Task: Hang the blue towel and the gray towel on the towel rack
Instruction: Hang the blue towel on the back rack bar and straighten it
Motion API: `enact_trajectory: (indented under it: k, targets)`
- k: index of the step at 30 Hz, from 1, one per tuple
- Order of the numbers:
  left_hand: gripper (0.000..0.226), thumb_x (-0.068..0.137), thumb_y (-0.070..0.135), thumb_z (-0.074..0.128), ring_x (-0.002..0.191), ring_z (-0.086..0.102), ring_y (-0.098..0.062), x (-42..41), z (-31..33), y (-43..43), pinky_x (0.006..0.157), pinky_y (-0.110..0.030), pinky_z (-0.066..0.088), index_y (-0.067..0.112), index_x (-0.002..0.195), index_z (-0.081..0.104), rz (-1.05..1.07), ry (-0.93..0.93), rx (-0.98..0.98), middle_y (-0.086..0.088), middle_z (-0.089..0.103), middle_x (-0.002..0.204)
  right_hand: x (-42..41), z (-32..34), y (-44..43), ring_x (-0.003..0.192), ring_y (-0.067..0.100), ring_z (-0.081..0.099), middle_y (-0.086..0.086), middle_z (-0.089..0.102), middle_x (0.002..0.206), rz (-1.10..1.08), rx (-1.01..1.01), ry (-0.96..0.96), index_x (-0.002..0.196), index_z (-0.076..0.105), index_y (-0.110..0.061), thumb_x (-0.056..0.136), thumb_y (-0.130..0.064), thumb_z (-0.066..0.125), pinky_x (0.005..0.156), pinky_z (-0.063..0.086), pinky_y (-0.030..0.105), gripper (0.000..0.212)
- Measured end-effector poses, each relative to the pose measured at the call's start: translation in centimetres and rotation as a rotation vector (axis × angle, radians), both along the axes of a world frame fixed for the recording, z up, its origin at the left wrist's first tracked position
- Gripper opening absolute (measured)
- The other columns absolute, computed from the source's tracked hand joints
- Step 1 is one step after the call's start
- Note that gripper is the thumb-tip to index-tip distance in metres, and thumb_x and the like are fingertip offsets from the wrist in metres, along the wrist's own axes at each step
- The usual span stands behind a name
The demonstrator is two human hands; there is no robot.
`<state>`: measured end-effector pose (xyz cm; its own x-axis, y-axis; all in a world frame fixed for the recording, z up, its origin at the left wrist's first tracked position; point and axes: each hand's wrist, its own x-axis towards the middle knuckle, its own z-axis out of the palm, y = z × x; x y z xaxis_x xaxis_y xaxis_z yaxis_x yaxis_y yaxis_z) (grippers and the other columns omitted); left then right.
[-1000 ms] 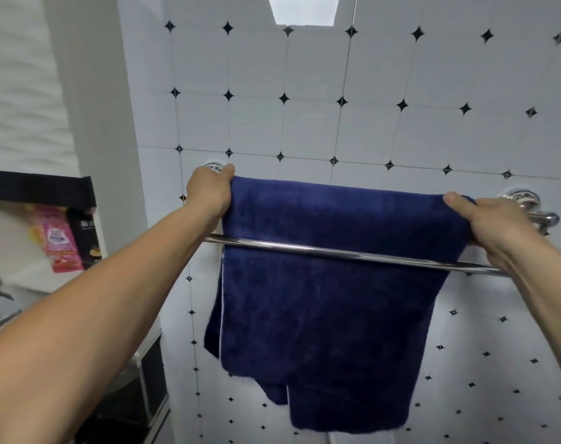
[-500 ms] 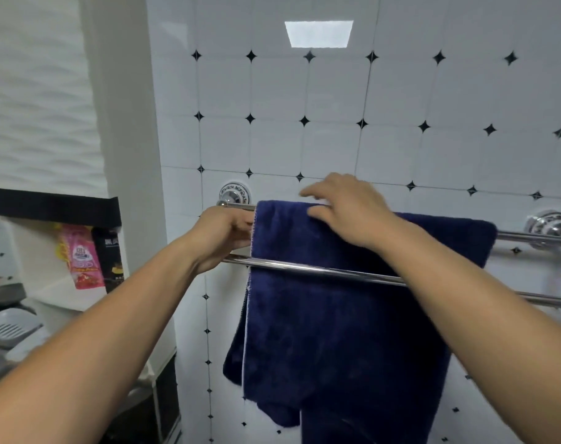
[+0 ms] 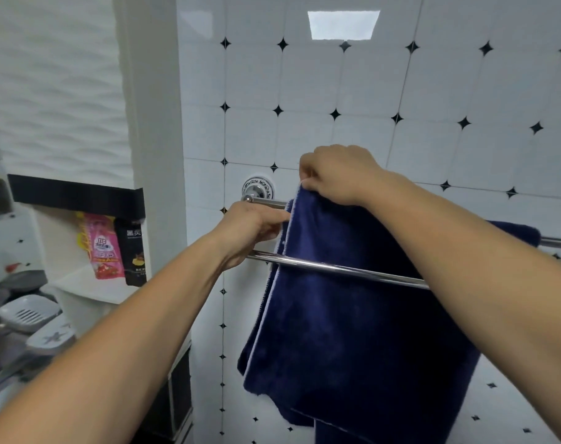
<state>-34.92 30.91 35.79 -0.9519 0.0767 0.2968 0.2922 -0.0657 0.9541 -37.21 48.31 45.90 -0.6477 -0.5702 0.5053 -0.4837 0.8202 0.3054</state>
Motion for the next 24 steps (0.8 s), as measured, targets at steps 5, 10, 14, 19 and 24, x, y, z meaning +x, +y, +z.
enact_trajectory:
  k: [5,10,14,19,24]
  targets:
    - [0.009,0.075,0.003,0.079,0.079,0.070,-0.020,-0.2,-0.4,0.2,0.084,-0.032,0.057,0.008,0.071,0.072,0.106,0.014,-0.048,-0.003,0.074,0.074,-0.7,-2.0,-1.4,0.094,0.025,0.055,-0.002,0.063,0.104,-0.077,-0.174,-0.121,0.105,0.053,-0.025,0.094,-0.044,0.050,0.071,0.035,0.035,0.023]
    - [0.036,0.081,-0.002,0.072,0.059,0.062,-0.012,-0.5,-0.5,0.4,0.064,-0.024,0.052,0.017,0.052,0.060,0.190,0.000,-0.051,0.006,0.064,0.055,1.0,-1.7,4.2,0.095,0.018,0.060,-0.012,0.067,0.100,-0.076,-0.280,-0.264,0.095,0.062,-0.031,0.085,-0.052,0.059,0.082,0.046,0.036,0.023]
    - [0.030,0.081,-0.002,0.072,0.052,0.064,-0.006,-0.3,-0.4,0.6,0.054,-0.016,0.050,0.014,0.057,0.063,0.208,0.003,-0.003,0.007,0.067,0.054,3.3,-2.3,11.7,0.078,0.010,0.060,-0.013,0.066,0.083,-0.042,-0.402,-0.381,0.082,0.066,-0.029,0.078,-0.033,0.077,0.069,0.042,0.022,0.012]
    - [0.017,0.078,-0.001,0.076,0.049,0.060,-0.003,0.2,-0.3,0.8,0.052,-0.014,0.047,0.010,0.068,0.066,0.262,-0.002,0.026,0.009,0.067,0.053,3.1,-3.1,13.2,0.076,0.016,0.053,-0.012,0.058,0.078,-0.049,-0.271,-0.255,0.083,0.063,-0.018,0.087,-0.017,0.070,0.068,0.034,0.028,0.008]
    - [0.011,0.078,0.002,0.077,0.051,0.057,-0.004,0.6,-0.2,0.9,0.052,-0.015,0.046,0.010,0.074,0.070,0.274,-0.010,-0.028,0.004,0.068,0.062,2.3,-1.6,14.8,0.090,0.025,0.058,-0.001,0.065,0.088,-0.186,-0.338,-0.233,0.086,0.061,-0.019,0.090,-0.020,0.066,0.075,0.038,0.031,0.006]
